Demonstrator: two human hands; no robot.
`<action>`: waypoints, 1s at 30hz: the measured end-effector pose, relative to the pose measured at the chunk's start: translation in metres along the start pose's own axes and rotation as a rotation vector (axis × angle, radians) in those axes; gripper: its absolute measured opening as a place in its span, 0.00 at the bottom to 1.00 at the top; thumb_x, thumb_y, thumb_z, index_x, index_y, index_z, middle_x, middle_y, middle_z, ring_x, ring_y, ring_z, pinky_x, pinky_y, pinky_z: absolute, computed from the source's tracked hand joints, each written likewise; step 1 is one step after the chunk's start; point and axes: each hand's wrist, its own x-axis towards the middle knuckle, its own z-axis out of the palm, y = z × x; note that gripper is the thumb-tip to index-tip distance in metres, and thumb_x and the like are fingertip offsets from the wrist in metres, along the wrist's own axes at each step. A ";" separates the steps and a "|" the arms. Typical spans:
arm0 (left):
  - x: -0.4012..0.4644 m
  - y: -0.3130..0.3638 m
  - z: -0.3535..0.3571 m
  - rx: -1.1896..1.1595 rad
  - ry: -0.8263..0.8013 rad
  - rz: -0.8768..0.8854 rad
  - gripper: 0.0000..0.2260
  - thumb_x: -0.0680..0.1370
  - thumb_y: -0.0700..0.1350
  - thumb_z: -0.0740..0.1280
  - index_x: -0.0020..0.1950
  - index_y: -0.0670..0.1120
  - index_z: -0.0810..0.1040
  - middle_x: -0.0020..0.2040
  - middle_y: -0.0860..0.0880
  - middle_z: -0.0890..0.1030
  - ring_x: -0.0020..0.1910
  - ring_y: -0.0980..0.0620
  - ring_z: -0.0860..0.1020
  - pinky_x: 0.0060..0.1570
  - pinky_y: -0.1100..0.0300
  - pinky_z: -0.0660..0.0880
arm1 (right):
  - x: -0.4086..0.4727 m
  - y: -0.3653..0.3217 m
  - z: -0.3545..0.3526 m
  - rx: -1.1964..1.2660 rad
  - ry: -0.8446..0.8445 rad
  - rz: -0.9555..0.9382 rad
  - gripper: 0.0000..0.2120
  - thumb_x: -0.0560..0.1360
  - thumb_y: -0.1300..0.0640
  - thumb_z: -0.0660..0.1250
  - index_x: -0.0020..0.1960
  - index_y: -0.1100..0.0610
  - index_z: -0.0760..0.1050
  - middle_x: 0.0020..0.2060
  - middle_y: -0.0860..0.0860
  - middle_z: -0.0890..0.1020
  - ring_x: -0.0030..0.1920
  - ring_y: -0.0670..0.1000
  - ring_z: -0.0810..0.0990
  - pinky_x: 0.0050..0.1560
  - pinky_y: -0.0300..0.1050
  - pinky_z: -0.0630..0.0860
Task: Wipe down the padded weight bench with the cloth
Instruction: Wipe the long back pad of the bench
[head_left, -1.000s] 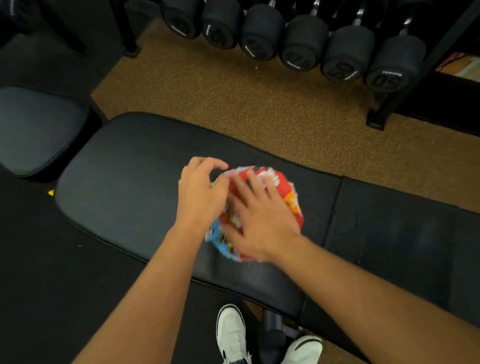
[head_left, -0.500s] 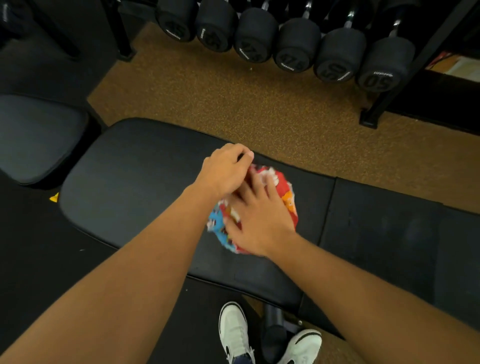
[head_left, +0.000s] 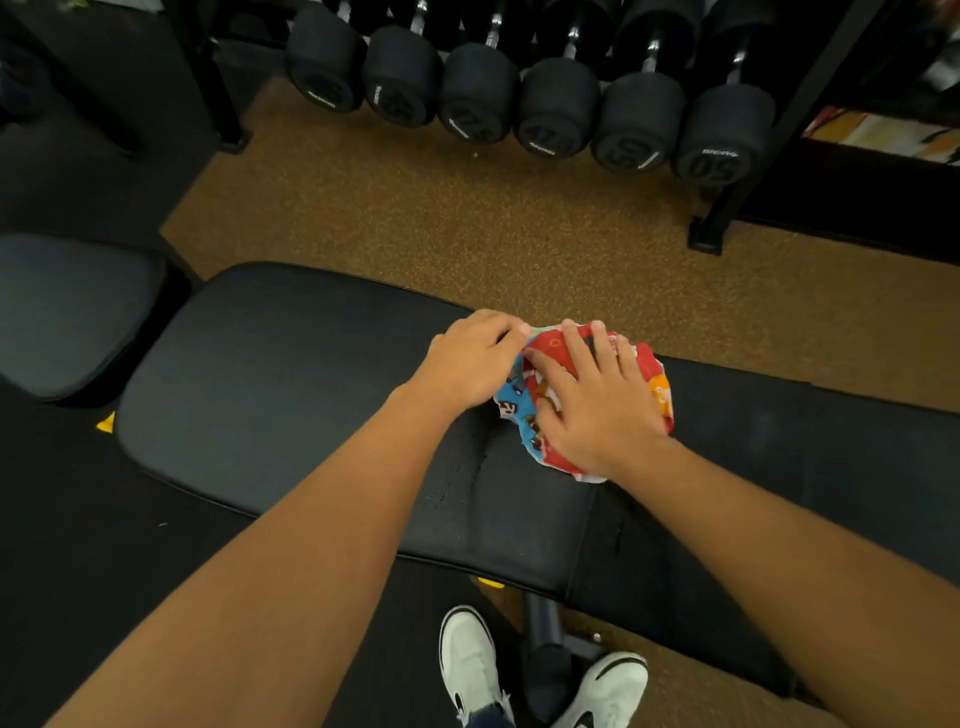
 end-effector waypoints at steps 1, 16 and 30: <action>-0.001 0.001 0.001 -0.013 0.008 -0.008 0.13 0.79 0.57 0.54 0.49 0.57 0.77 0.62 0.53 0.76 0.63 0.51 0.72 0.66 0.44 0.64 | 0.002 -0.010 0.001 -0.009 -0.001 0.038 0.31 0.75 0.42 0.45 0.75 0.52 0.60 0.77 0.60 0.55 0.75 0.66 0.50 0.73 0.65 0.48; -0.006 0.004 0.008 0.039 0.014 -0.080 0.17 0.82 0.56 0.51 0.64 0.56 0.75 0.68 0.55 0.72 0.69 0.51 0.66 0.67 0.49 0.56 | -0.012 -0.003 -0.007 0.007 -0.055 -0.116 0.33 0.74 0.39 0.46 0.77 0.49 0.57 0.77 0.55 0.56 0.76 0.63 0.49 0.73 0.63 0.48; 0.000 0.015 0.007 0.061 0.028 -0.113 0.19 0.82 0.57 0.50 0.64 0.54 0.74 0.68 0.52 0.70 0.69 0.48 0.65 0.66 0.47 0.55 | -0.073 -0.044 0.012 0.005 -0.035 -0.700 0.28 0.76 0.39 0.56 0.75 0.43 0.60 0.77 0.55 0.57 0.76 0.63 0.52 0.74 0.64 0.44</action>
